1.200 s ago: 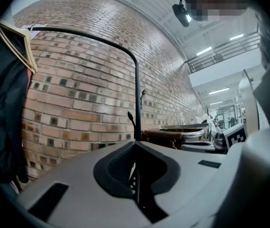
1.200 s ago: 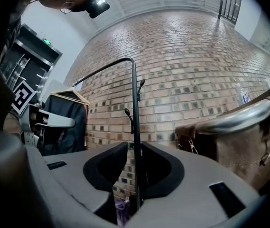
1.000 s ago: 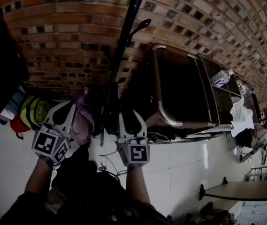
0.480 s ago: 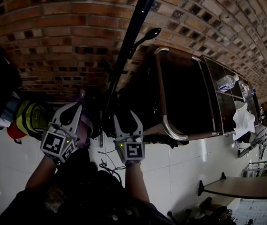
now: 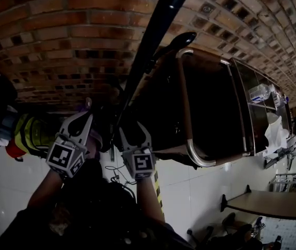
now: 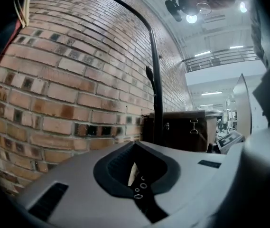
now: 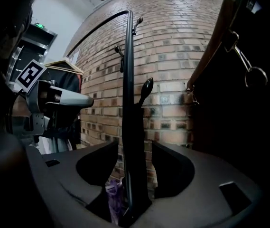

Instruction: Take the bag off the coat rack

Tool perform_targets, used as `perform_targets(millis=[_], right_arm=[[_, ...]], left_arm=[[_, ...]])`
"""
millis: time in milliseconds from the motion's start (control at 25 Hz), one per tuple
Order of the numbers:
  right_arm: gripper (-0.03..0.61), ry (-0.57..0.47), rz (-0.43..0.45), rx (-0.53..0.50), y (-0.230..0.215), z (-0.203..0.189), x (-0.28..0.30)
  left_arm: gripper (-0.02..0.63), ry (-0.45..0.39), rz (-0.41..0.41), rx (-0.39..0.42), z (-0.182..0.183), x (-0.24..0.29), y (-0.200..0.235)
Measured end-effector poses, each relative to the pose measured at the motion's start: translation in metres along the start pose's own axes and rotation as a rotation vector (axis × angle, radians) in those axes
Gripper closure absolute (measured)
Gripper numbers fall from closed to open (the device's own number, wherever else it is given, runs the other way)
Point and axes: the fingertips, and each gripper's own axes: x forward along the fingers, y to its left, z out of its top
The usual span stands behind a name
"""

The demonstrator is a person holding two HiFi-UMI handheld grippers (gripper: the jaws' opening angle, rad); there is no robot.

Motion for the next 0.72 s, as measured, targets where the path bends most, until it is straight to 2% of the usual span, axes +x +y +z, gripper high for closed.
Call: perform_targets(millis=[200,360,560,640,720], right_arm=[[0.363,0.022,0.026,-0.075,-0.004,-0.03,0.031],[0.385,0.032,0.032,-0.092,-0.004,-0.037,0.04],[0.475,0.058,0.027,-0.135,0.003,-0.04,0.037],[0.546,0.052,0.023,-0.115,0.002,-0.038,0.033],[0.551,0.042,0.042,-0.1,0.004,-0.035,0.03]], left_arm=[[0.594,0.001,-0.014,0.005,-0.019,0.023,0.009],[0.594,0.005,-0.014,0.008,-0.021,0.028,0.012],[0.594,0.004,-0.005,0.0,-0.023,0.026,0.018],[0.594,0.005,-0.006,-0.002,-0.023,0.025,0.018],[0.594,0.006,-0.006,-0.001,-0.021,0.023,0.019]])
